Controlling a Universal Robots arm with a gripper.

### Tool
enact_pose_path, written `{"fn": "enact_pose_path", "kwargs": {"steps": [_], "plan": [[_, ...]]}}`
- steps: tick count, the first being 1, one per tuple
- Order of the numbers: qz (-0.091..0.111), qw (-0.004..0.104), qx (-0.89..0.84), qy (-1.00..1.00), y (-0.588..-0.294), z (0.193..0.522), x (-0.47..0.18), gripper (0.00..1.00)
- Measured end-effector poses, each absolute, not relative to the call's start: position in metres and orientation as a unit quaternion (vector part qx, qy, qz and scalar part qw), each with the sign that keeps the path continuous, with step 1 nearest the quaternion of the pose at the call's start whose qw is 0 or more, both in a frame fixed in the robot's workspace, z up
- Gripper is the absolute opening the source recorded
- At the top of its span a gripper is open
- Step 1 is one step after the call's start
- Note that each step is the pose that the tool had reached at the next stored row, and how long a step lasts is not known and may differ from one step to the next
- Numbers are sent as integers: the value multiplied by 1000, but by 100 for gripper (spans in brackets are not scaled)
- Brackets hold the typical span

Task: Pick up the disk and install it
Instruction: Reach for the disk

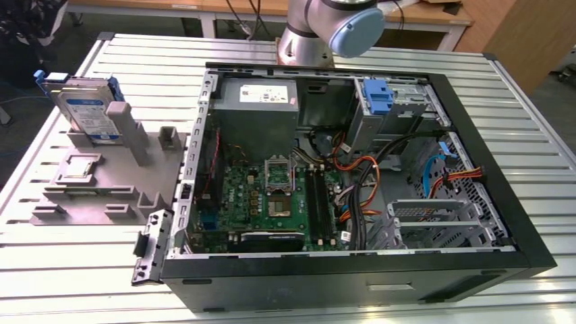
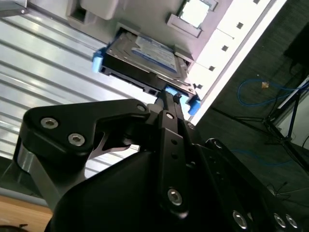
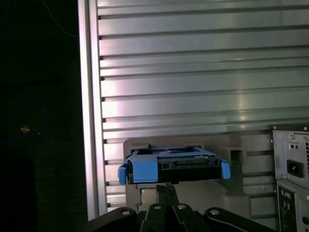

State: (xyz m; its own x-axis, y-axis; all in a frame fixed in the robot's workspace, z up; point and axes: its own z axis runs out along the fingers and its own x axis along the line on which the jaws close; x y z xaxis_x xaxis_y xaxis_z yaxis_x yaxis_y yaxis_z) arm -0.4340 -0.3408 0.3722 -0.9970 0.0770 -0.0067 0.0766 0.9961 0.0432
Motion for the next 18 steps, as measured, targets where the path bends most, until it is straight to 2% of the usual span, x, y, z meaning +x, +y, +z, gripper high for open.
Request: {"fn": "enact_pose_path", "kwargs": {"steps": [18], "plan": [[21,4,38,999,-341,372,-440,10]]}}
